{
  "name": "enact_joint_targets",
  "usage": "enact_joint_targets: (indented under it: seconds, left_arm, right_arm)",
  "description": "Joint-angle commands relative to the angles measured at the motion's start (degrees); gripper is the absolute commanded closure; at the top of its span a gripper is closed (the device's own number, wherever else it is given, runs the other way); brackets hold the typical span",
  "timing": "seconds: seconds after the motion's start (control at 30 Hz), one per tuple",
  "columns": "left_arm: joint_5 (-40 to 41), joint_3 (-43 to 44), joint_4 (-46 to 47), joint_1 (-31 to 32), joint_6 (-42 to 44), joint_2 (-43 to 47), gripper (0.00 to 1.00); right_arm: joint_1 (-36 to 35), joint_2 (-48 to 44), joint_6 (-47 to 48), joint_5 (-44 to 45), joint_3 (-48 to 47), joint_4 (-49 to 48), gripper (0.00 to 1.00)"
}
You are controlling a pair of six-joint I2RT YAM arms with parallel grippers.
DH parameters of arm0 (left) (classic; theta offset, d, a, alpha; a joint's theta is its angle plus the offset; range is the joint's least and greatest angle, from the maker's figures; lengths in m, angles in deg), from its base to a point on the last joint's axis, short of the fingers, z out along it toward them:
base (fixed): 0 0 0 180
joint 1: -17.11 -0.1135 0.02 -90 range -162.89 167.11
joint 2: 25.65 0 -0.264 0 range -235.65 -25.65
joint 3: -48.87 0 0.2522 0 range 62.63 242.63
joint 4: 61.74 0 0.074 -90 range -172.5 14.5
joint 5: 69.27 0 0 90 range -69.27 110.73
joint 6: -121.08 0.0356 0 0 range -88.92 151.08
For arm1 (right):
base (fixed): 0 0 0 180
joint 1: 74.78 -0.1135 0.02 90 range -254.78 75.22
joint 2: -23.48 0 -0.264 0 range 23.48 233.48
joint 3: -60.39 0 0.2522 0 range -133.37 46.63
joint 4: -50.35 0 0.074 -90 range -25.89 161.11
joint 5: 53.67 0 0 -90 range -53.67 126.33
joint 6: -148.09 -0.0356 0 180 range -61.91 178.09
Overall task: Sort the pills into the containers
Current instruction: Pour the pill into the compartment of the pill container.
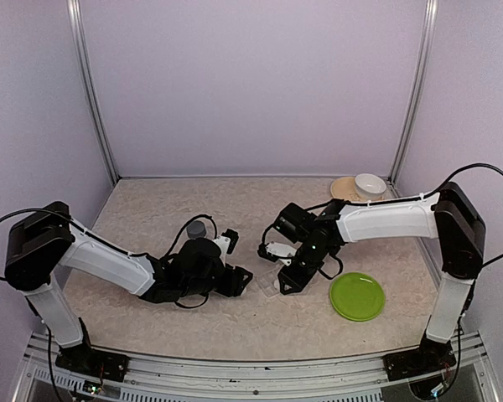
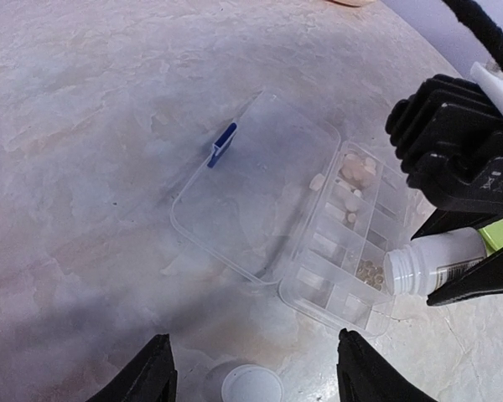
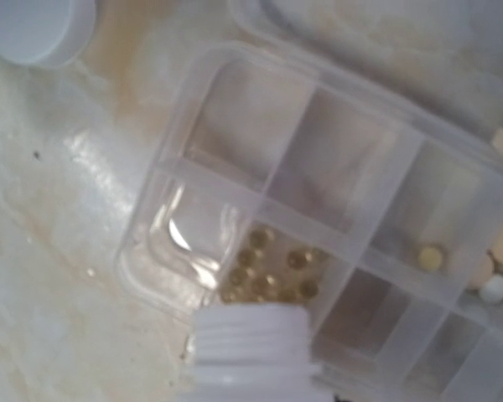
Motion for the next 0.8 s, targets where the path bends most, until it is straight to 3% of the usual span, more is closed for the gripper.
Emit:
enact_joint_targets:
  seconds: [0.0,0.53,0.77]
  left_arm:
    - [-0.30,-0.23,0.93,-0.22,-0.29,0.96,0.35]
    - [-0.04,-1.02,0.68,-0.12,-0.39,1.84,0.35]
    - [-0.08,-0.93,-0.58,-0.03,-0.15,2.48,0.35]
  right_arm:
    - [-0.41,-2.63,-0.78,1.06,1.48,-1.97,0.98]
    - [-0.47,-11.02,-1.94,2.56,10.78,-14.86,0.98]
    - [-0.42,-16.78,-1.05,2.02,20.35,-29.45,0.98]
